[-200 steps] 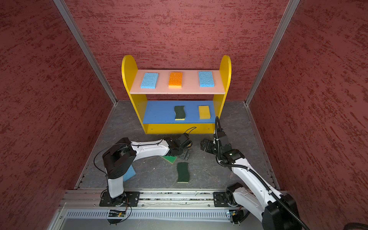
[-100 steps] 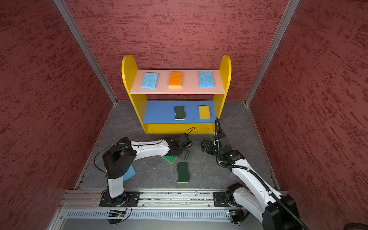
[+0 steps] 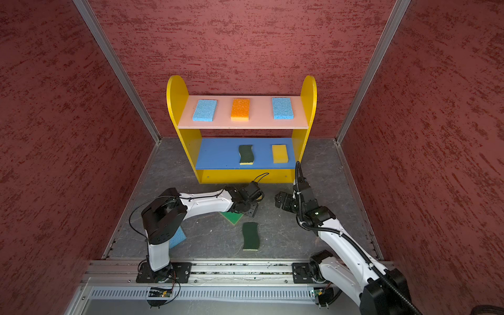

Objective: Arrange cleaning sponges on a shelf
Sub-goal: Pick up the cleaning sponge from the center of the table.

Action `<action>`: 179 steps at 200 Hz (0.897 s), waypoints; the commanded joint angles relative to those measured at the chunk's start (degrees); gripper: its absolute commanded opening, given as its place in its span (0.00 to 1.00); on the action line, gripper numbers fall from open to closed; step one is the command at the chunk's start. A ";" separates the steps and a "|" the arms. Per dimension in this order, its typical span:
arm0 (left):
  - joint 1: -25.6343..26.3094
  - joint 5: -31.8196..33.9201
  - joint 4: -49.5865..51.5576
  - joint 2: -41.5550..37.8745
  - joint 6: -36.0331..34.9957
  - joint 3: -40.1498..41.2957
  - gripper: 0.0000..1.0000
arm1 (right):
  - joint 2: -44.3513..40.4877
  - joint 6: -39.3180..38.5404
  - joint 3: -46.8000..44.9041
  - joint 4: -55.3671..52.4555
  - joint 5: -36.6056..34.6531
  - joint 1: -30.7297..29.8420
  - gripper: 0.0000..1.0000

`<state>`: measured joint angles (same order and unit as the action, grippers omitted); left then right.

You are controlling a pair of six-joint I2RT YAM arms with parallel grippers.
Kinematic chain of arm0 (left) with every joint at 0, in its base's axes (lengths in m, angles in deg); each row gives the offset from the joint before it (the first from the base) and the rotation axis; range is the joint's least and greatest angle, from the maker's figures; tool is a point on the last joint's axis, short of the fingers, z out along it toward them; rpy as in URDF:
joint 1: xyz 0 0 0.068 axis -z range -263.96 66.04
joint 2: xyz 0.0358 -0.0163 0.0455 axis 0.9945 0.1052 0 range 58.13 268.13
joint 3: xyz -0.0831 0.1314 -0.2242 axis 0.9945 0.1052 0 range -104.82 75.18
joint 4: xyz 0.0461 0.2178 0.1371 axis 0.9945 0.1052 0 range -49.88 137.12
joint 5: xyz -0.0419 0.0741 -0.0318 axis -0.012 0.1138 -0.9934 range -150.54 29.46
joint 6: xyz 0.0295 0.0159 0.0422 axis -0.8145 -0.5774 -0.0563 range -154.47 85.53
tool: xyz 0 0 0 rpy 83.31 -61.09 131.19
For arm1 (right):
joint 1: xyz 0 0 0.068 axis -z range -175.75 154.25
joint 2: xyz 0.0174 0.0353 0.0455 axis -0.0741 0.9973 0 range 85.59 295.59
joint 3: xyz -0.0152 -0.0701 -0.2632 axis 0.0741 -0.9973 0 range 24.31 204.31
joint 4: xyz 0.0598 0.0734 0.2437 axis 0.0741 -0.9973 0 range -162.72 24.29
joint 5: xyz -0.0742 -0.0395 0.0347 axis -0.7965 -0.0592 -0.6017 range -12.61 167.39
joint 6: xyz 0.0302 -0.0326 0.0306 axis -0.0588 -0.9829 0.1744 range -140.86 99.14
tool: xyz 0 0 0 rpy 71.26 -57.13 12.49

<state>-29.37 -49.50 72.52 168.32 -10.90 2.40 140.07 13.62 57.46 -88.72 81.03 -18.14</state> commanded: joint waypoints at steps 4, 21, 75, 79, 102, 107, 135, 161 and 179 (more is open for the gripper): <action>-0.31 1.34 2.21 -3.01 0.17 -1.90 0.63 | -0.71 -0.38 -0.02 0.23 -1.40 -0.32 0.99; -0.24 1.91 3.33 -4.49 0.15 -2.50 0.63 | -0.17 -0.54 0.23 0.03 -1.18 -0.33 0.99; -0.25 3.92 6.32 -10.41 0.84 -3.42 0.64 | -1.34 -0.89 1.30 -2.65 -2.44 -0.29 0.99; -0.26 4.09 6.65 -10.93 0.85 -3.35 0.64 | -1.51 -0.90 1.38 -2.79 -2.61 -0.30 0.99; -0.21 5.41 8.19 -13.97 1.71 -3.01 0.64 | -1.49 -0.99 1.67 -2.84 -2.79 -0.35 0.99; -0.20 5.67 8.51 -14.66 1.94 -2.83 0.64 | -1.40 -0.91 1.82 -2.68 -2.70 -0.37 0.99; -0.28 7.04 9.14 -18.92 2.48 -0.84 0.65 | -0.48 -0.07 1.80 -1.66 -1.81 -0.31 0.99; -0.66 8.59 11.37 -22.23 3.30 -0.08 0.65 | -0.19 1.35 1.28 0.05 -0.69 -0.34 0.99; -1.41 9.13 12.79 -24.49 4.19 0.68 0.66 | 0.81 1.57 1.66 1.06 -0.17 -0.37 0.98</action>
<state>-29.68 -42.57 82.36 146.62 -8.32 1.70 140.02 13.90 57.57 -90.34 80.17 -18.14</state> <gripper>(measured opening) 0.651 0.987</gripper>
